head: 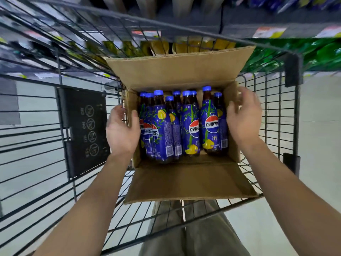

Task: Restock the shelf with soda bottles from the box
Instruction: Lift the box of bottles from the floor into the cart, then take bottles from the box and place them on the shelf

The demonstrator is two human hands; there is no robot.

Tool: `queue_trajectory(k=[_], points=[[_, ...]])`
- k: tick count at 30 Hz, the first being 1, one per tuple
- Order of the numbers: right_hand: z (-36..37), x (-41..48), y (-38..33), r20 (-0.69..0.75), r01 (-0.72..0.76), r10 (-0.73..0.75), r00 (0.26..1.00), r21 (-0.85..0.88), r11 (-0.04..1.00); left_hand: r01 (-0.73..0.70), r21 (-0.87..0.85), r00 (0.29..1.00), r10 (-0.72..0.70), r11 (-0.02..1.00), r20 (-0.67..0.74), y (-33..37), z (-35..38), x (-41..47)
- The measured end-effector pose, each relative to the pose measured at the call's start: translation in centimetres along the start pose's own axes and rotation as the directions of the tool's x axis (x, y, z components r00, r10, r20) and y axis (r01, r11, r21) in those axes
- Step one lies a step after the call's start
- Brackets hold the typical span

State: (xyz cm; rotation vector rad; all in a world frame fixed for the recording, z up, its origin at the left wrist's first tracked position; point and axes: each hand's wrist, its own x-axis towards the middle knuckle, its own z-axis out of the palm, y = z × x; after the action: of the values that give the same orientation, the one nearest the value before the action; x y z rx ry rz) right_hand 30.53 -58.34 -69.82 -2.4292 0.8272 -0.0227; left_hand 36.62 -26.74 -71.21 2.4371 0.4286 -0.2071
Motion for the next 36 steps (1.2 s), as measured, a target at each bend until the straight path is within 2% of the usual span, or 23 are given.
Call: queue_trajectory(k=[1, 3, 5, 7, 9, 12, 14, 16, 19, 23, 27, 32, 36], points=[[0.4, 0.3, -0.7, 0.042, 0.027, -0.028, 0.999, 0.018, 0.999, -0.029, -0.027, 0.999, 0.030, 0.999, 0.031, 0.5, 0.0, -0.2], [1.7, 1.1, -1.5, 0.260, -0.063, 0.062, 0.964, -0.003, 0.998, -0.022, -0.054, 0.984, 0.031, 0.998, 0.173, 1.5, 0.3, -0.7], [3.3, 2.3, -1.4, 0.471, -0.218, 0.240, 0.849, -0.103, 0.971, 0.005, 0.001, 0.946, -0.005, 1.000, 0.324, 2.1, 1.0, -1.1], [4.3, 3.3, -1.1, 0.592, -0.314, 0.361, 0.721, -0.184, 0.931, 0.031, 0.100, 0.896, -0.072, 0.995, 0.438, 1.9, 1.6, -1.2], [5.2, 4.1, -0.8, 0.641, -0.336, 0.394, 0.658, -0.218, 0.916, 0.024, 0.148, 0.872, -0.094, 0.989, 0.480, 1.6, 2.1, -1.3], [6.7, 4.8, 0.8, 0.669, -0.291, 0.395, 0.629, -0.269, 0.918, 0.010, 0.171, 0.847, -0.099, 0.985, 0.522, 1.8, 2.9, -1.9], [6.7, 4.6, 1.4, 0.677, -0.394, 0.408, 0.612, -0.186, 0.900, -0.005, 0.183, 0.838, -0.096, 0.983, 0.537, 2.2, 3.4, -2.2], [6.0, 3.7, 1.1, 0.686, -0.482, 0.375, 0.624, -0.040, 0.875, 0.035, 0.153, 0.843, -0.111, 0.988, 0.526, 2.7, 3.5, -2.5], [4.3, 1.7, -0.2, 0.690, -0.503, 0.284, 0.666, 0.135, 0.854, 0.106, 0.087, 0.865, -0.135, 0.991, 0.484, 2.5, 3.7, -3.0], [3.9, -0.6, 0.4, 0.697, -0.513, 0.243, 0.675, 0.206, 0.833, 0.125, 0.014, 0.869, -0.116, 0.992, 0.481, 2.3, 3.5, -4.1], [3.0, -2.2, 1.0, 0.655, -0.461, 0.193, 0.730, 0.264, 0.847, 0.112, -0.053, 0.863, -0.071, 0.992, 0.501, 2.8, 2.3, -4.8], [-2.7, -3.8, -4.0, 0.563, -0.338, 0.093, 0.821, 0.347, 0.875, 0.102, -0.256, 0.853, 0.048, 0.961, 0.519, 5.4, -1.1, -5.4], [-8.9, -5.3, -8.7, 0.465, -0.238, 0.005, 0.885, 0.444, 0.864, 0.024, -0.359, 0.857, 0.166, 0.933, 0.487, 9.6, -5.5, -5.8]])
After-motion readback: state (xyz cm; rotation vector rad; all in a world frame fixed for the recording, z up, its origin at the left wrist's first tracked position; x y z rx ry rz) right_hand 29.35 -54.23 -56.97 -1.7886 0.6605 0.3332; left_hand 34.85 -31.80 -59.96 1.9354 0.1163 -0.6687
